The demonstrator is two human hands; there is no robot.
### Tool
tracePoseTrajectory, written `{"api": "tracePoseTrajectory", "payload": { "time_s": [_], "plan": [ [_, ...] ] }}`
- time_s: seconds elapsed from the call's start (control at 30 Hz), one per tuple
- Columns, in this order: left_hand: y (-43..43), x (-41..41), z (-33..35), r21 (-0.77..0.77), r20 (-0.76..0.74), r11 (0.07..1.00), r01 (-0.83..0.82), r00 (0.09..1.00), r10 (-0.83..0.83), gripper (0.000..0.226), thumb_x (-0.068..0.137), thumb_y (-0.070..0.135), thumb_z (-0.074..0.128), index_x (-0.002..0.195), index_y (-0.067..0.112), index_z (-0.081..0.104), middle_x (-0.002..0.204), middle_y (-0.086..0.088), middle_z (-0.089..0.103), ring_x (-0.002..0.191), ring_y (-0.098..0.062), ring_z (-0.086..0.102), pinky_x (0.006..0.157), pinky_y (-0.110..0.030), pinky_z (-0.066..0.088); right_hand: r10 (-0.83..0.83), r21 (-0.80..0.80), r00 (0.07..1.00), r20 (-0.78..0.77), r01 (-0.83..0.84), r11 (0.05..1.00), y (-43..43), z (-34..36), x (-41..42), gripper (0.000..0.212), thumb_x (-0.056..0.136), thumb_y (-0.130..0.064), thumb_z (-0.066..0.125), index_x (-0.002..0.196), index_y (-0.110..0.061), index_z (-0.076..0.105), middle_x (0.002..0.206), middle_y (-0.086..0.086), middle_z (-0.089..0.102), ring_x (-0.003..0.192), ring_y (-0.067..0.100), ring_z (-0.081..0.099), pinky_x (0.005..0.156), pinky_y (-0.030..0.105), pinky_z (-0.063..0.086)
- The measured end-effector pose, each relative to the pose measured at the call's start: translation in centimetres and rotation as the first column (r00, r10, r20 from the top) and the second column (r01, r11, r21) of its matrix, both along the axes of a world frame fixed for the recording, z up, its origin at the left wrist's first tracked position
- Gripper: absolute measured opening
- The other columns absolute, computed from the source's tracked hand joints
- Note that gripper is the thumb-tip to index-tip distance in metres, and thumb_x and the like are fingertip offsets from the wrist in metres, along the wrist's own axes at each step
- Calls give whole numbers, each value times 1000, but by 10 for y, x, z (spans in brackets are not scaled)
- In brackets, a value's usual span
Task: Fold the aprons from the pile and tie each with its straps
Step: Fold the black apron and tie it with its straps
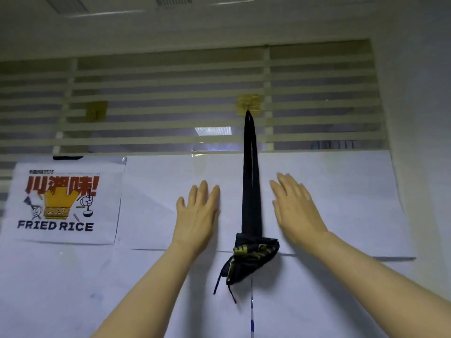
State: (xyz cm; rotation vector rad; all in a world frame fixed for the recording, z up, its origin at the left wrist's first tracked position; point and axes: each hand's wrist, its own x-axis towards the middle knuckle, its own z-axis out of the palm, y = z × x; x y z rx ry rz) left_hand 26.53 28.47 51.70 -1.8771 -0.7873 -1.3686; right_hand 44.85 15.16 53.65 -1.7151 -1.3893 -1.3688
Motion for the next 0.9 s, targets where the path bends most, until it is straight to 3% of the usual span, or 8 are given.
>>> {"api": "tracePoseTrajectory", "payload": {
  "time_s": [0.13,0.27,0.33,0.43,0.53,0.7,0.77,0.9],
  "plan": [
    [-4,-4,-27,-76,-36,996,40,998,-42,61,76,11,71,127,16,39,129,-16,49,110,-33,47,76,-46,47,-96,-93,995,26,98,991,-14,-31,12,69,64,0,77,129,-2,54,136,20,50,125,40,48,96,55,42],
    [-18,-5,-44,-211,-105,977,-21,995,-1,68,84,2,56,137,19,18,146,-13,26,124,-34,33,85,-41,40,-88,-240,995,-40,76,968,-32,-45,8,68,90,-6,49,150,-10,17,158,12,6,146,30,4,117,45,8],
    [-28,-4,-48,-270,-125,961,-51,992,17,69,85,-1,51,142,18,17,148,-11,18,127,-31,28,88,-37,37,-89,-297,995,-44,72,952,-41,-47,4,67,93,-10,43,151,-13,8,159,9,-3,146,28,-4,118,42,3],
    [-50,-6,-63,-333,-92,943,0,995,-33,61,81,-5,47,137,15,35,137,-9,34,120,-28,36,90,-34,31,-32,-308,992,-125,-8,951,-49,-53,-4,63,92,-6,42,149,-11,17,158,10,6,145,28,5,116,39,9],
    [-70,-11,-105,-258,-47,962,84,994,-100,46,74,-6,52,117,10,57,114,-10,54,103,-31,50,84,-37,32,138,-193,950,-279,-197,961,-56,-78,-13,50,89,-1,45,138,-7,36,144,13,33,130,31,35,102,37,30],
    [-111,-31,-251,-358,-72,933,-26,997,0,32,61,2,60,90,14,65,82,-4,57,71,-25,53,68,-33,29,245,-177,851,-464,-360,916,-67,-179,-17,37,89,-1,46,126,-3,45,127,14,44,111,30,52,86,39,41],
    [-136,-40,-303,-522,-145,843,-126,988,58,29,69,4,60,95,15,64,87,-3,56,74,-26,57,67,-34,32,243,-214,838,-488,-385,898,-71,-226,-16,33,88,-1,48,121,-1,48,122,14,48,106,32,54,85,39,42],
    [-198,-55,-396,-802,-442,426,-418,896,47,33,93,15,37,126,20,41,125,-1,42,117,-23,41,90,-36,29,146,-384,799,-583,-429,817,-87,-330,-24,34,87,1,48,121,-4,52,119,12,50,105,30,52,85,35,41]
  ]
}}
